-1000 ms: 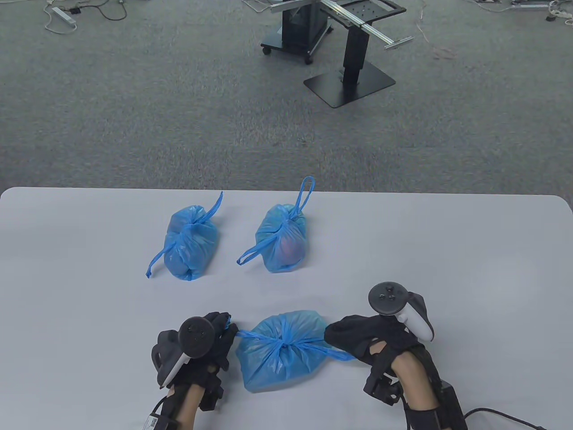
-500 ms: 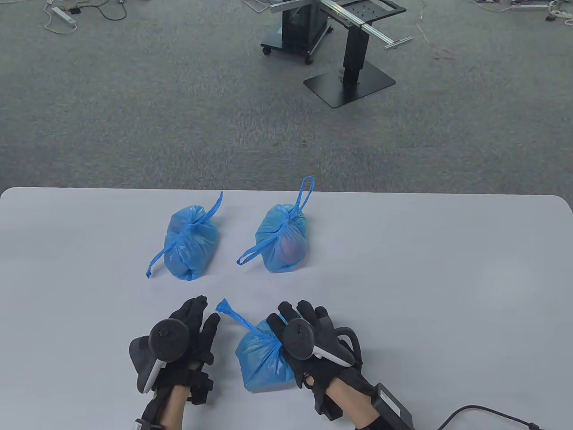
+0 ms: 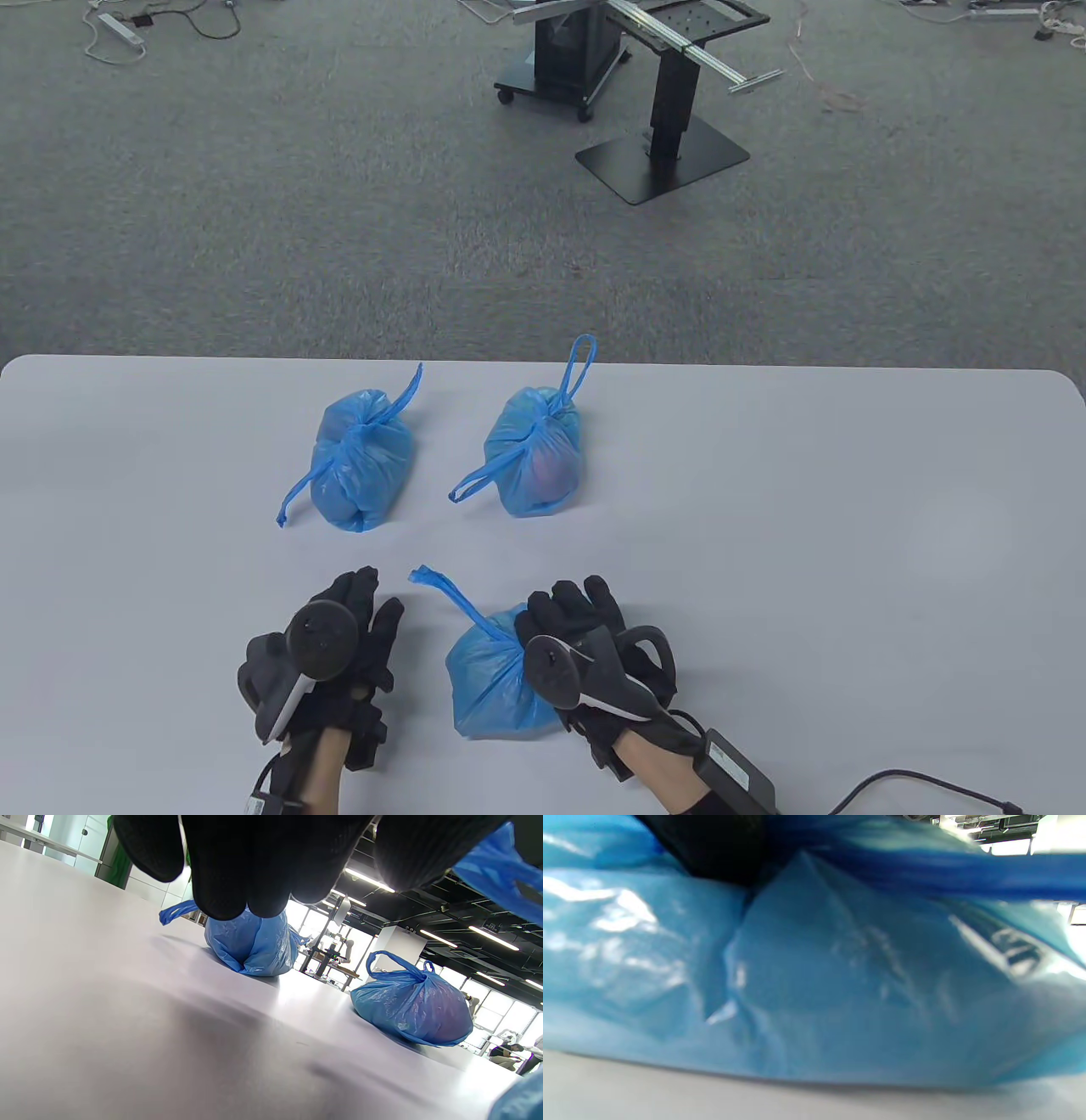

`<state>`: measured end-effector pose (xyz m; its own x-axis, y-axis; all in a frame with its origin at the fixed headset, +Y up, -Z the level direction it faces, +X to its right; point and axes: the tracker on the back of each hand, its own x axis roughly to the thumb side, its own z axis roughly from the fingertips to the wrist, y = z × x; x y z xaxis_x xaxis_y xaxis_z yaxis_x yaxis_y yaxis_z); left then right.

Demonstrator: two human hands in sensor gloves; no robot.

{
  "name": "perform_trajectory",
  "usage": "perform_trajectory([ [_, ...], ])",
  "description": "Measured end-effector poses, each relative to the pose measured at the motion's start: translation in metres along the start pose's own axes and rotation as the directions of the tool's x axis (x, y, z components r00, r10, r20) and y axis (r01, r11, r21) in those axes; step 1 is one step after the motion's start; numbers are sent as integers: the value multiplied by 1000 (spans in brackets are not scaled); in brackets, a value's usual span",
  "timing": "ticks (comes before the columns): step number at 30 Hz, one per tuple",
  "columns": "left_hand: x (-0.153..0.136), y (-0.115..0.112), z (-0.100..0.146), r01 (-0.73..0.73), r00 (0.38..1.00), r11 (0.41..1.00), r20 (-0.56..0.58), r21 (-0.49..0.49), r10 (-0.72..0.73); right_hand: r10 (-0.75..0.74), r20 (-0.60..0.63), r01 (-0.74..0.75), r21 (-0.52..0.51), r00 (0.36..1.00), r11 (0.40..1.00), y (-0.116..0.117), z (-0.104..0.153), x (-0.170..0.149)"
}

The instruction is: Tie knot on plastic bag top

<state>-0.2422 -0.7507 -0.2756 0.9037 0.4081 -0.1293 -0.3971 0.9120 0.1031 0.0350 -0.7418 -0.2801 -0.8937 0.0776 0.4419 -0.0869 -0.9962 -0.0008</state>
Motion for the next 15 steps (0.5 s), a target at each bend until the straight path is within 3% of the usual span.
perform_trajectory([
  [5,0,0,0,-1,1000,1000,7,4,1,-44,-9,43,-20,999,999,-13,1,-6],
  [10,1,0,0,0,1000,1000,11,-1,0,-205,-103,197,-79,973,977,-45,-3,-34],
  [15,7,-3,0,28,999,999,31,-15,-27,-385,-357,334,-198,851,922,-82,-14,-81],
])
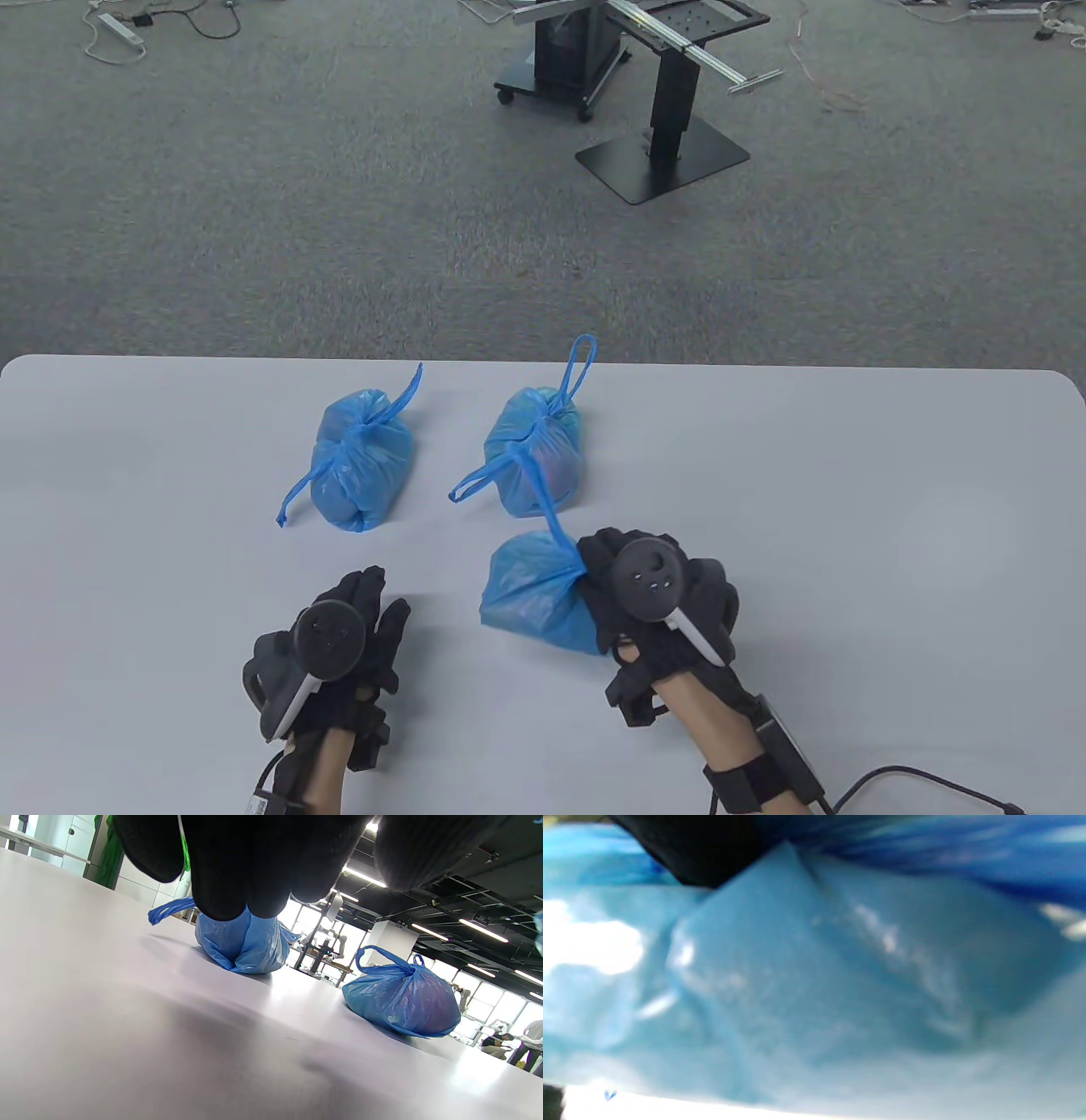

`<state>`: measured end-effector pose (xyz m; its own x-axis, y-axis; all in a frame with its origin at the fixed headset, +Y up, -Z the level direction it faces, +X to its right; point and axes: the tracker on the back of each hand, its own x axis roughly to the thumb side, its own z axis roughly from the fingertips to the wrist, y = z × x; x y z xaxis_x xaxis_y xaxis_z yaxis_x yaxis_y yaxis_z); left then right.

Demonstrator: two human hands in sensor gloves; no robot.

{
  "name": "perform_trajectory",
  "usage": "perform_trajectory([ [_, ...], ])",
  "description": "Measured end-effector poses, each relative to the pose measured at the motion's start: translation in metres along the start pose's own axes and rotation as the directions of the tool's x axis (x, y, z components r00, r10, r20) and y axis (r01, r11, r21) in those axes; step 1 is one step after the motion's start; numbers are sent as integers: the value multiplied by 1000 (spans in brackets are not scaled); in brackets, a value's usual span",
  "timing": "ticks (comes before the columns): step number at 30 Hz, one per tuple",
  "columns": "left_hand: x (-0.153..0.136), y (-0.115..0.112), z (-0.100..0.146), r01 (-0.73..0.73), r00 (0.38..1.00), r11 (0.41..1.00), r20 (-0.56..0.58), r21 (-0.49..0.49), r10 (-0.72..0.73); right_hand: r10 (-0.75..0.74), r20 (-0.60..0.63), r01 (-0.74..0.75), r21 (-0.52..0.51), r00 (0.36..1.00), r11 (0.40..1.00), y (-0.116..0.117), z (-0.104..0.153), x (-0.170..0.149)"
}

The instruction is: Tie knot on plastic bag top

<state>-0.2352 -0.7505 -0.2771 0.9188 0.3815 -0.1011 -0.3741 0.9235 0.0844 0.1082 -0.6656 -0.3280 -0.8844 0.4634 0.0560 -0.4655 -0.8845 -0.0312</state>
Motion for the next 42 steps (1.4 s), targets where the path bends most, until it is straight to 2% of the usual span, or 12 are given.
perform_trajectory([
  [4,7,-1,1,18,999,1000,28,-10,-17,-120,-192,105,-83,974,991,-34,-31,-17],
  [8,15,-2,2,39,998,999,60,-18,-38,-123,-319,71,-171,940,983,-53,-62,-34],
  [14,27,-6,3,85,992,995,101,-42,-81,-133,-493,24,-221,860,975,-61,-102,-69],
  [21,36,-5,5,102,986,994,135,-35,-96,-124,-617,-9,-207,777,978,-49,-140,-109],
  [29,42,-6,7,127,981,991,155,-35,-120,-31,-710,-116,-157,704,981,-12,-170,-134],
  [35,44,-7,8,132,979,991,161,-38,-124,76,-744,-234,-110,664,966,10,-180,-136],
  [42,46,-8,9,134,979,990,163,-48,-124,90,-724,-230,-98,684,968,14,-183,-129],
])
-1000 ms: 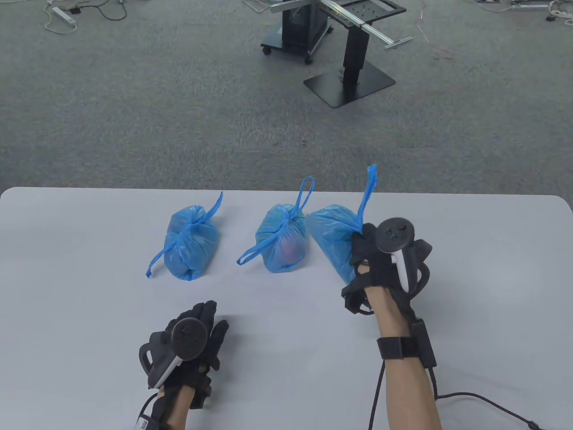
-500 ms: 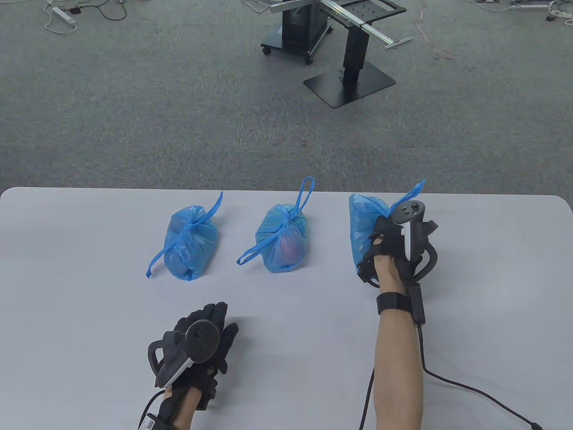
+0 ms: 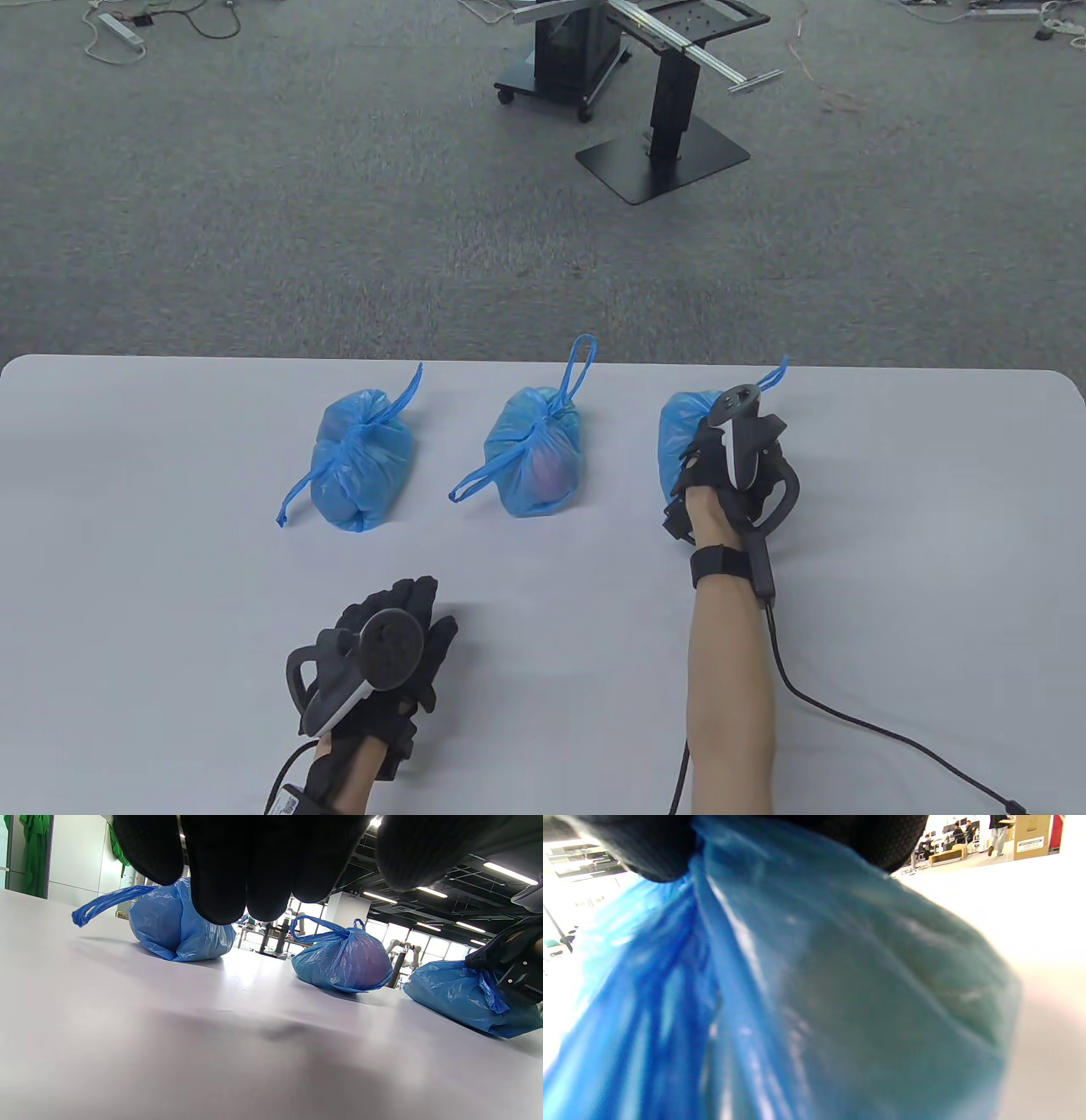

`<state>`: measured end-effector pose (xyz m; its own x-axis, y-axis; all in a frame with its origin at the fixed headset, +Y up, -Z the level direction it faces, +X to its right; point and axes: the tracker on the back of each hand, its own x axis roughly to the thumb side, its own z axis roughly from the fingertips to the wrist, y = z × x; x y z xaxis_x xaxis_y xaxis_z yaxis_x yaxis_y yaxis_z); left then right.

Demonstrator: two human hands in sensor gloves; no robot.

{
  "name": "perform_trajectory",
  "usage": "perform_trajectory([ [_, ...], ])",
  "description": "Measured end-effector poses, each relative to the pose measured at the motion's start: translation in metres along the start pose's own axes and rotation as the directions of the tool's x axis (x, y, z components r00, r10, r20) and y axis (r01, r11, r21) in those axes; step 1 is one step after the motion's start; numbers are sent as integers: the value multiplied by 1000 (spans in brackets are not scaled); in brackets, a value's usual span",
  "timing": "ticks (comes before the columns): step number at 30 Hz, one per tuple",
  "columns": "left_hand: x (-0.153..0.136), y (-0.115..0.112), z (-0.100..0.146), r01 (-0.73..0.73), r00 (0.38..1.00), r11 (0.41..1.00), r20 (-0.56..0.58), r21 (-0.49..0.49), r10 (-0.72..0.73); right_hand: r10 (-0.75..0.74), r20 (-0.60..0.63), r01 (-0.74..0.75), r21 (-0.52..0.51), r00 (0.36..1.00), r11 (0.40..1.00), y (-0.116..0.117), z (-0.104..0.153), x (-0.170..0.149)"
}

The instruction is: Tie knot on plastic bag top

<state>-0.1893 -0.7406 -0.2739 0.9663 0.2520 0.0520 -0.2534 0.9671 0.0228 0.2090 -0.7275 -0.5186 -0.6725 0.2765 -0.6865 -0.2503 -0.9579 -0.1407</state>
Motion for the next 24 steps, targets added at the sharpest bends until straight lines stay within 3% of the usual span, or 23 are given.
perform_trajectory([
  [7,3,-1,1,-6,1000,1000,9,-3,6,-62,41,63,-33,997,997,-26,5,-15],
  [15,5,-2,1,-5,1000,1000,16,-15,6,-201,96,212,-128,975,969,-78,13,-57],
  [19,6,-4,1,7,1000,1000,18,-26,-6,-180,153,207,-183,972,961,-101,27,-76],
  [24,10,-5,1,15,1000,999,25,-31,-14,-180,242,227,-187,954,956,-111,50,-93],
])
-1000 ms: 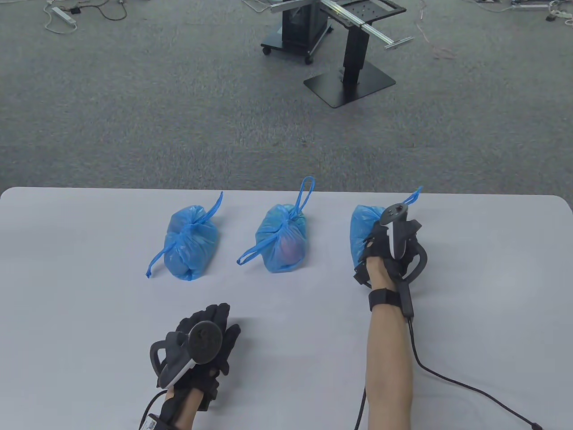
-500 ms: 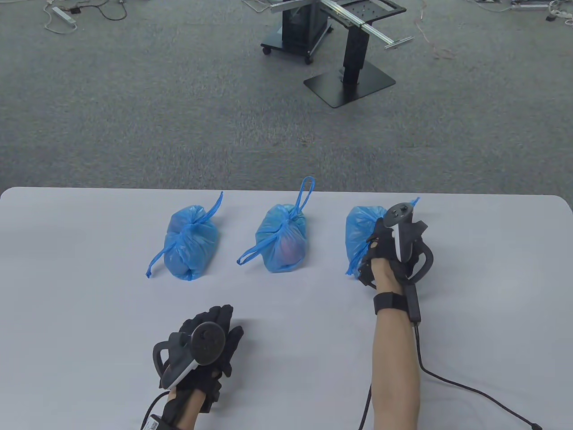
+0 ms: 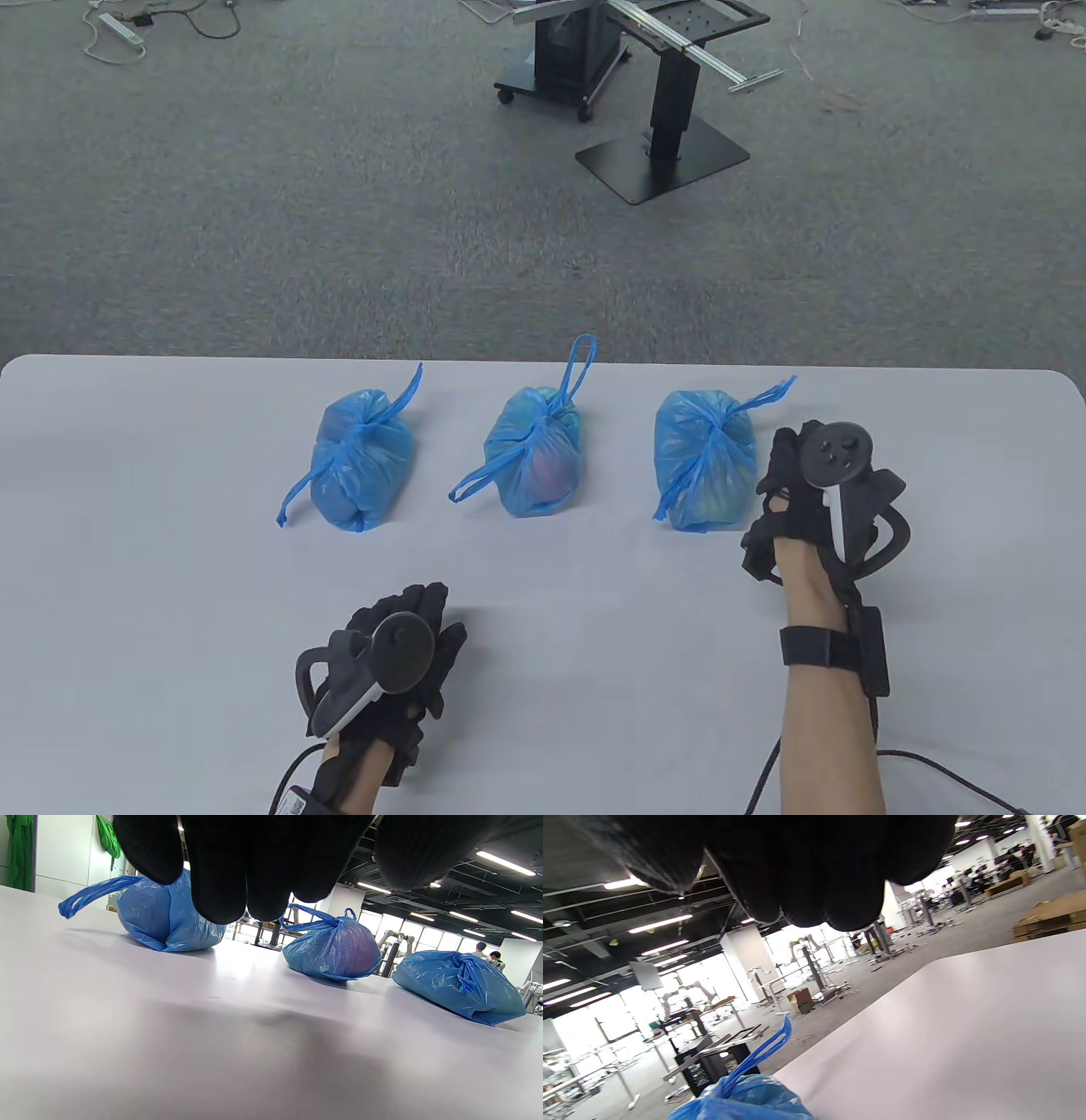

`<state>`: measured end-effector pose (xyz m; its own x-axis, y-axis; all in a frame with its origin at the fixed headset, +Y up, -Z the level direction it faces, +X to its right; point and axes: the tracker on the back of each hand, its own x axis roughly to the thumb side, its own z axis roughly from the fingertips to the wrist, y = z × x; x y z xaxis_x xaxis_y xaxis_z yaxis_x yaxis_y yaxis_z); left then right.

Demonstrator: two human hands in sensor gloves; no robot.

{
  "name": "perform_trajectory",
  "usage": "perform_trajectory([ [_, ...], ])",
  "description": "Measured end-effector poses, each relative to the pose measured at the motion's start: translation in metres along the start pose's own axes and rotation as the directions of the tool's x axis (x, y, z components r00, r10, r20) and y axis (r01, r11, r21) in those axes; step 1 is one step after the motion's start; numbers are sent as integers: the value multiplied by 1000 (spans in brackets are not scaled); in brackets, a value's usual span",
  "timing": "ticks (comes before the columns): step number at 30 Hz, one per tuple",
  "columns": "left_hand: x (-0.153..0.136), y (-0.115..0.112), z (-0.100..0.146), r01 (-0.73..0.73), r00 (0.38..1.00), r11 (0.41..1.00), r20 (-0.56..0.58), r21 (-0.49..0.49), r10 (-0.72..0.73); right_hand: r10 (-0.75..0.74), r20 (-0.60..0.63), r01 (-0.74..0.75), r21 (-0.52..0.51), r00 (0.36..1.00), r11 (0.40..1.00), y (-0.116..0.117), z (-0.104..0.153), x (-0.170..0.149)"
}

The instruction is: Tie knot on plastic bag top

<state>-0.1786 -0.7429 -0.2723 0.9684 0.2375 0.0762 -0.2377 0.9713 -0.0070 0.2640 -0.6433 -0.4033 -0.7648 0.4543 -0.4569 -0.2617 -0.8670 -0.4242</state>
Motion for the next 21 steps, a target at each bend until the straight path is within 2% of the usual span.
perform_trajectory([
  [5,4,1,1,-1,1000,1000,13,6,1,4,132,-9,35,991,999,-1,38,-1],
  [9,3,4,2,-17,1000,999,9,34,16,-6,278,-28,119,961,992,15,82,3],
  [13,-1,4,1,-26,1000,999,-3,41,26,64,427,-158,189,902,969,32,124,10],
  [21,-5,3,1,-39,999,998,-19,42,40,4,549,-203,302,836,932,63,171,15],
])
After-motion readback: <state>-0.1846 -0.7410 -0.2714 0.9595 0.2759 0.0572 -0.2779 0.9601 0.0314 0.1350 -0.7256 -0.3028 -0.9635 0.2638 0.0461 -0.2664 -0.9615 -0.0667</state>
